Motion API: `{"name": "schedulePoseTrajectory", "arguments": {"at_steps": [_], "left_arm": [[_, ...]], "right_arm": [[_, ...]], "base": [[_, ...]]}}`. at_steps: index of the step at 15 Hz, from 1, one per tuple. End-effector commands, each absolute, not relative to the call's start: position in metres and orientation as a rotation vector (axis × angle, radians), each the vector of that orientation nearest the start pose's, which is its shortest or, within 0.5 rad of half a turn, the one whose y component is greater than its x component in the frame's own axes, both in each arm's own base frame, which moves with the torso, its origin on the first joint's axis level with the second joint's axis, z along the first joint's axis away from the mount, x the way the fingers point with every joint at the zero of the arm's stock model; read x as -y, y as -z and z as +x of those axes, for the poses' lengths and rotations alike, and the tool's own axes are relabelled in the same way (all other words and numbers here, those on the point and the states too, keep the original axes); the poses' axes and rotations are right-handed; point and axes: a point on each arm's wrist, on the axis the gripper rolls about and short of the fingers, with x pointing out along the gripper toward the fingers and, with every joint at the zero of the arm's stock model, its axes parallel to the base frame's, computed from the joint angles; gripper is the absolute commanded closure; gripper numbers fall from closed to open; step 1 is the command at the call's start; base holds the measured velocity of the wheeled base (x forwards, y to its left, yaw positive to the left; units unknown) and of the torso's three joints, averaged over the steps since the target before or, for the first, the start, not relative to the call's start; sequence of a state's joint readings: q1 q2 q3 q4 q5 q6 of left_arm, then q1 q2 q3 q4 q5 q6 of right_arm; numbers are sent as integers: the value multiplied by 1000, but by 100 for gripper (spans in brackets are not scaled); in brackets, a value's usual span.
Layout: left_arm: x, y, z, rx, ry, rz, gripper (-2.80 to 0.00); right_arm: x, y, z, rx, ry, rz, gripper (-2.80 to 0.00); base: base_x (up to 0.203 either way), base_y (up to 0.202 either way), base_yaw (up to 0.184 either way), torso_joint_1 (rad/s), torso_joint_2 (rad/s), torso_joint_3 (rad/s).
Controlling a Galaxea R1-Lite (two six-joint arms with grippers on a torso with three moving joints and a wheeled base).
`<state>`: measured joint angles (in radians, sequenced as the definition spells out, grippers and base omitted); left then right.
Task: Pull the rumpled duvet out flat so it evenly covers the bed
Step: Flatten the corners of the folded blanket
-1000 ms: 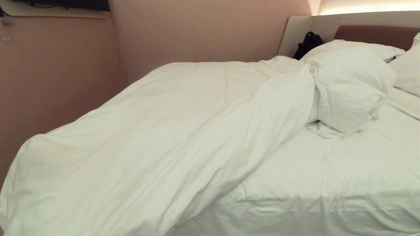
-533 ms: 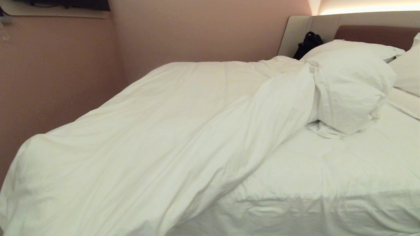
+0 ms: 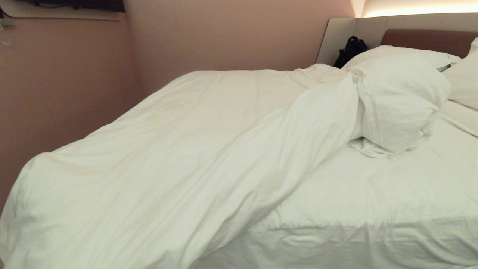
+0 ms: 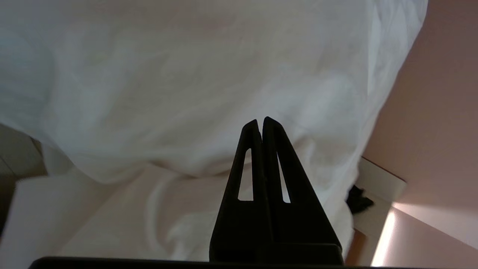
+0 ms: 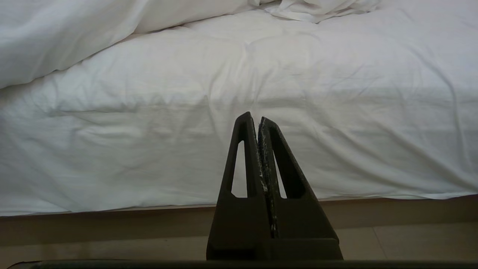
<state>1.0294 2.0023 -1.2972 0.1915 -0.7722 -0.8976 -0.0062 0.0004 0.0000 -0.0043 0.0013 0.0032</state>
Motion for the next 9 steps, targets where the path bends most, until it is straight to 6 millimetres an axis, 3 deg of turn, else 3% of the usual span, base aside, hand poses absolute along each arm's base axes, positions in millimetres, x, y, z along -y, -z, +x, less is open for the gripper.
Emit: {"name": "schedulePoseTrajectory", "arguments": {"at_steps": [1, 4, 6, 7, 8, 9], "left_arm": [[-318, -123, 208, -497, -472, -1679, 0], [-337, -111, 210, -538, -487, -1767, 0], [-339, -110, 209, -546, -490, -1785, 0], [-339, -110, 208, -543, -493, -1787, -46], [-340, -110, 208, -543, -497, -1788, -280], [-340, -109, 208, -543, -499, -1787, -280]], "right_arm": [[0, -76, -23, 5, 5, 3, 0], [0, -76, -23, 5, 5, 3, 0], [0, -76, -23, 5, 5, 3, 0], [0, -76, -23, 5, 5, 3, 0], [0, -76, -23, 5, 5, 3, 0], [0, -76, -23, 5, 5, 3, 0]], "base": [[0, 0, 0, 0, 0, 0], [0, 0, 0, 0, 0, 0], [0, 0, 0, 0, 0, 0], [0, 0, 0, 0, 0, 0], [0, 0, 0, 0, 0, 0], [0, 0, 0, 0, 0, 0]]}}
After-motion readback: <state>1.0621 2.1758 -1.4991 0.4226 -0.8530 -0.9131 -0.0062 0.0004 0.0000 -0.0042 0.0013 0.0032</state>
